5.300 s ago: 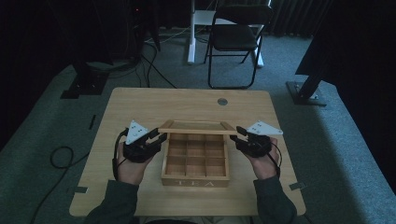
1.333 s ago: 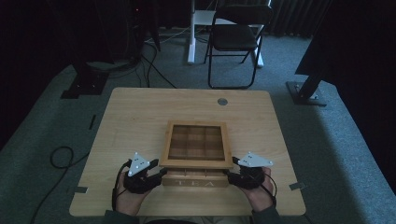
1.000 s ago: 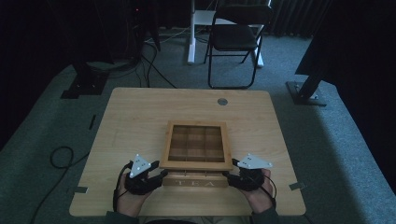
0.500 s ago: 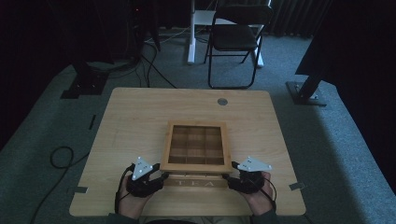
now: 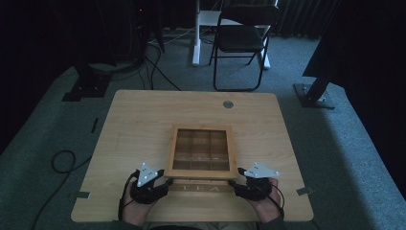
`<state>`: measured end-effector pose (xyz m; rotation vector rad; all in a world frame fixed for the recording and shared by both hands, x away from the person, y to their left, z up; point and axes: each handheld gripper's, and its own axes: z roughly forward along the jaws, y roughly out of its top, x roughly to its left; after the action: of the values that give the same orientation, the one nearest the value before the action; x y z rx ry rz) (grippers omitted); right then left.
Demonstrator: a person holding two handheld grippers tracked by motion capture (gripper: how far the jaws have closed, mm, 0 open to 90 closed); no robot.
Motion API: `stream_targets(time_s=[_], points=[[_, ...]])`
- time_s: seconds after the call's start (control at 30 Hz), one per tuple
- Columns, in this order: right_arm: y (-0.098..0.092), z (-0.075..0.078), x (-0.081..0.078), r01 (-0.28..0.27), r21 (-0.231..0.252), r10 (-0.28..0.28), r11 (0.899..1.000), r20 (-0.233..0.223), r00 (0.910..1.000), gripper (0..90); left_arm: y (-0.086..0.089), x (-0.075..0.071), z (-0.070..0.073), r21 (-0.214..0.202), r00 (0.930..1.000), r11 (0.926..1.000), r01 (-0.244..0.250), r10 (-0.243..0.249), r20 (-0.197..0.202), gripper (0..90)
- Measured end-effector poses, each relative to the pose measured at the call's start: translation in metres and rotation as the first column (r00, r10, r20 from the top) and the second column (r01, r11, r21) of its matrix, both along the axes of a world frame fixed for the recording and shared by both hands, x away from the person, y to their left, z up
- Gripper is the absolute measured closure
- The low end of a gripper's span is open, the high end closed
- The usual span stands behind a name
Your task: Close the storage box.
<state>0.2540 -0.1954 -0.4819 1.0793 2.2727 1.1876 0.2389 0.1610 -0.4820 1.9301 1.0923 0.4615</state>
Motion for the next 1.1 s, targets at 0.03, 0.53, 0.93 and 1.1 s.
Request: stream_targets(time_s=[0.03,0.53,0.93,1.1], points=[[-0.001,0.0,-0.001,0.002,0.002,-0.002,1.0,-0.005,1.0,41.0,0.0,0.0,-0.001,0.0,1.0,1.0,-0.001,0.001,-0.002,52.1],[-0.007,-0.004,-0.005,0.005,0.016,-0.005,1.0,-0.021,0.9998,41.2,-0.003,-0.002,-0.005,-0.001,0.9998,0.9999,0.015,-0.015,-0.014,51.9],[-0.01,-0.009,-0.007,0.002,0.022,-0.001,1.0,-0.046,0.999,41.4,-0.003,-0.003,-0.01,-0.002,0.9993,0.9997,0.023,-0.023,-0.03,50.4],[-0.012,-0.011,-0.007,0.001,0.026,0.001,1.0,-0.057,0.9984,41.0,-0.003,-0.004,-0.012,0.001,0.9993,0.9997,0.022,-0.022,-0.031,50.2]])
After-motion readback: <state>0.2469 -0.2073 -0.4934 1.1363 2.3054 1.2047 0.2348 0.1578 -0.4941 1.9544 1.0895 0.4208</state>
